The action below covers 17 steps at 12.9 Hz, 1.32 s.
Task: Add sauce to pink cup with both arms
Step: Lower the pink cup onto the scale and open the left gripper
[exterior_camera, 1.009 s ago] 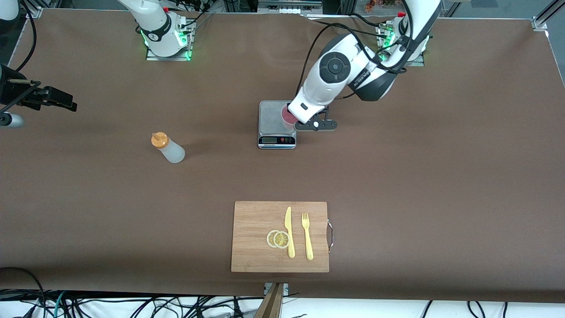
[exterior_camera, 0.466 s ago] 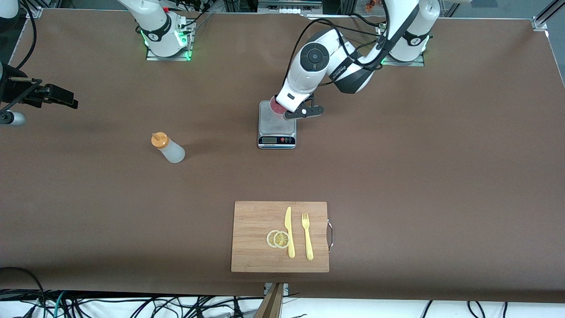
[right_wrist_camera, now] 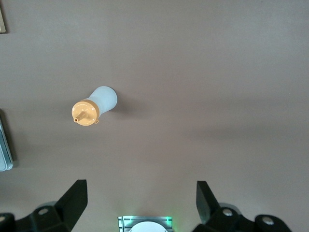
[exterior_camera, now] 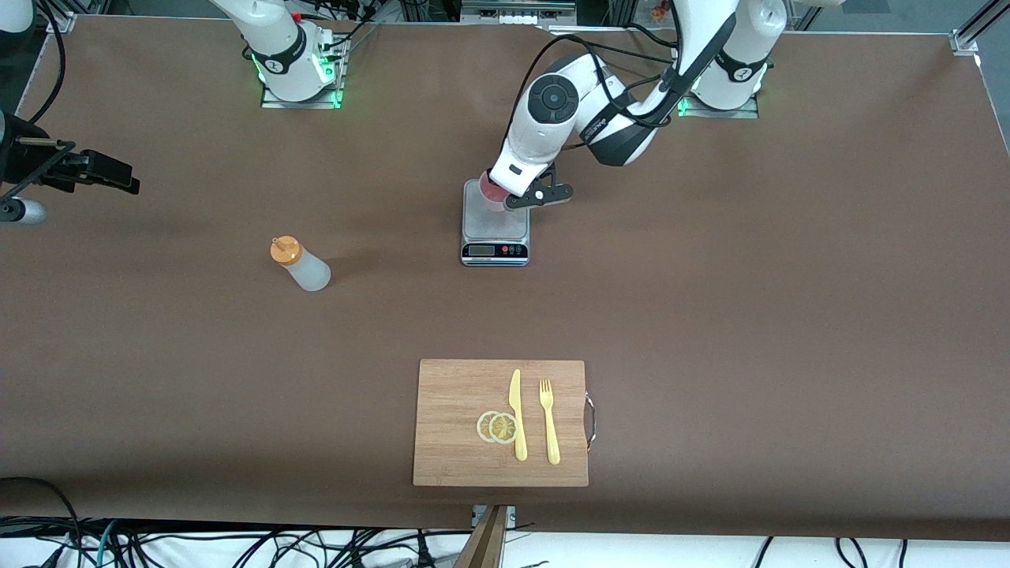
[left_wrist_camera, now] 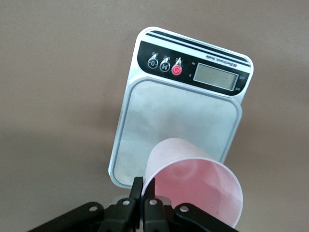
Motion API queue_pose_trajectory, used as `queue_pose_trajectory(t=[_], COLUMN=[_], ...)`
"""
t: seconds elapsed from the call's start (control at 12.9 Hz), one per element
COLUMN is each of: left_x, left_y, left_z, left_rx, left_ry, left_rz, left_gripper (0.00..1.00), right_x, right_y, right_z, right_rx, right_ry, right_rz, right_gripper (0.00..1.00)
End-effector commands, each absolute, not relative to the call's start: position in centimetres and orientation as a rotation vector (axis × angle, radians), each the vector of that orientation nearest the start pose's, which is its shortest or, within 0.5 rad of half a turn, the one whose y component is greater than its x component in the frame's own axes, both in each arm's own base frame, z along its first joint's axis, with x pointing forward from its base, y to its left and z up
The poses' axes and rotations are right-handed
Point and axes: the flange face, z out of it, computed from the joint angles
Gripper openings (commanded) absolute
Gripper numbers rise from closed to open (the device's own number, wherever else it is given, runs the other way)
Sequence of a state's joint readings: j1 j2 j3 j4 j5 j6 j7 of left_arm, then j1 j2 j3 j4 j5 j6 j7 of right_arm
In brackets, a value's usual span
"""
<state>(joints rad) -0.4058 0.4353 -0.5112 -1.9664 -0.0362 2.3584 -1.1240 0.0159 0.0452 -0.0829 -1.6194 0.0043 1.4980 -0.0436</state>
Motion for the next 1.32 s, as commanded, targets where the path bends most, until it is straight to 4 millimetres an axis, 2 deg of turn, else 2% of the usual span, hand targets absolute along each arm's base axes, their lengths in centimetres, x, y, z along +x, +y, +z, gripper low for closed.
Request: queue_pose_trajectory(t=[0.0, 0.31, 0.39, 0.47, 0.54, 0.85, 0.93, 1.09, 1.24], left_x=[38.2, 38.8, 39.0, 39.3, 39.4, 41.4, 42.8, 47.4, 51.7], left_y=[-48.5, -48.7, -48.6, -48.4, -48.4, -49.0, -48.6, -45.3, -40.4], left_z=[27.1, 26.8, 26.9, 27.1, 27.5, 33.3, 35.1, 39.5, 43.3], left_rx=[-3.208, -3.211, -3.213, -3.215, -3.219, -3.222, -3.225, -3.262, -3.255], left_ry=[-0.449, -0.457, -0.457, -0.459, -0.455, -0.453, -0.426, -0.298, -0.154], left_rz=[0.246, 0.247, 0.243, 0.238, 0.232, 0.222, 0.274, 0.287, 0.232], left_gripper=[0.00, 0.00, 0.42, 0.91, 1.00, 1.00, 1.00, 1.00, 1.00], right_x=[55.3, 55.3, 55.3, 55.4, 55.4, 55.4, 55.4, 55.4, 55.4], right_y=[-3.5, -2.5, -2.5, -2.5, -2.4, -2.3, -2.3, -2.3, -2.1], right_z=[57.9, 58.3, 58.3, 58.3, 58.3, 58.2, 58.3, 58.3, 58.3], right_rx=[-3.116, -3.118, -3.118, -3.118, -3.118, -3.117, -3.117, -3.119, -3.119], right_ry=[0.043, 0.017, 0.014, 0.012, 0.017, 0.019, 0.021, 0.024, 0.024], right_rz=[0.265, 0.251, 0.253, 0.251, 0.251, 0.253, 0.251, 0.251, 0.254], right_gripper=[1.00, 1.00, 1.00, 1.00, 1.00, 1.00, 1.00, 1.00, 1.00])
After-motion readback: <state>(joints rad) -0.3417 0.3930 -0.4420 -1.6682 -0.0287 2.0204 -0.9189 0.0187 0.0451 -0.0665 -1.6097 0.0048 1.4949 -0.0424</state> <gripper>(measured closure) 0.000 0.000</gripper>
